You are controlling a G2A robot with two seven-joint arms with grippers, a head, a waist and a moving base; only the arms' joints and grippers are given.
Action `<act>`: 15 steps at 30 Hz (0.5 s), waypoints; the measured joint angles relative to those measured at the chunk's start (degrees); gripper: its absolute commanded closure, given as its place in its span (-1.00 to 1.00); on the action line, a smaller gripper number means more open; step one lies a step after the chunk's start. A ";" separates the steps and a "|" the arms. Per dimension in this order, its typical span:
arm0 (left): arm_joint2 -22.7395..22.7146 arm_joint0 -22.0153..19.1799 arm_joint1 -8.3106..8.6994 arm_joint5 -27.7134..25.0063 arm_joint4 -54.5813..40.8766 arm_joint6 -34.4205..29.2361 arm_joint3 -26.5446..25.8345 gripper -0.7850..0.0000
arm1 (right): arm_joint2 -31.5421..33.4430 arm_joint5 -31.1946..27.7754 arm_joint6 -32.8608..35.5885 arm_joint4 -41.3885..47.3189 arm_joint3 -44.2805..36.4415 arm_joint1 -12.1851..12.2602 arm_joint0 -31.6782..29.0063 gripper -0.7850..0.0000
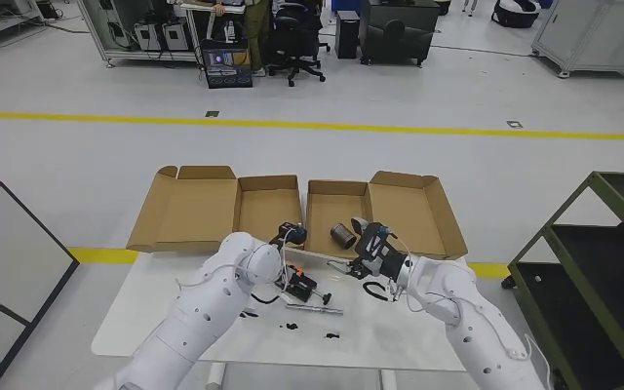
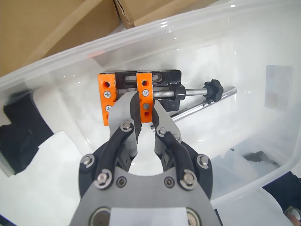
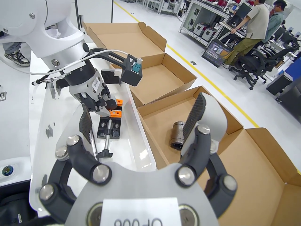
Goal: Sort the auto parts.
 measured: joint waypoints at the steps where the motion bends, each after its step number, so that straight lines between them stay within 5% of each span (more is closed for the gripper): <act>1: -0.46 0.48 0.22 0.16 0.44 -0.26 -1.17 1.00 | -0.01 -0.06 -0.02 0.02 0.02 0.01 0.01 -1.00; 15: -15.98 16.40 5.17 0.99 6.68 -1.80 -28.75 1.00 | -0.52 -0.45 0.17 0.25 0.46 -0.02 0.61 -1.00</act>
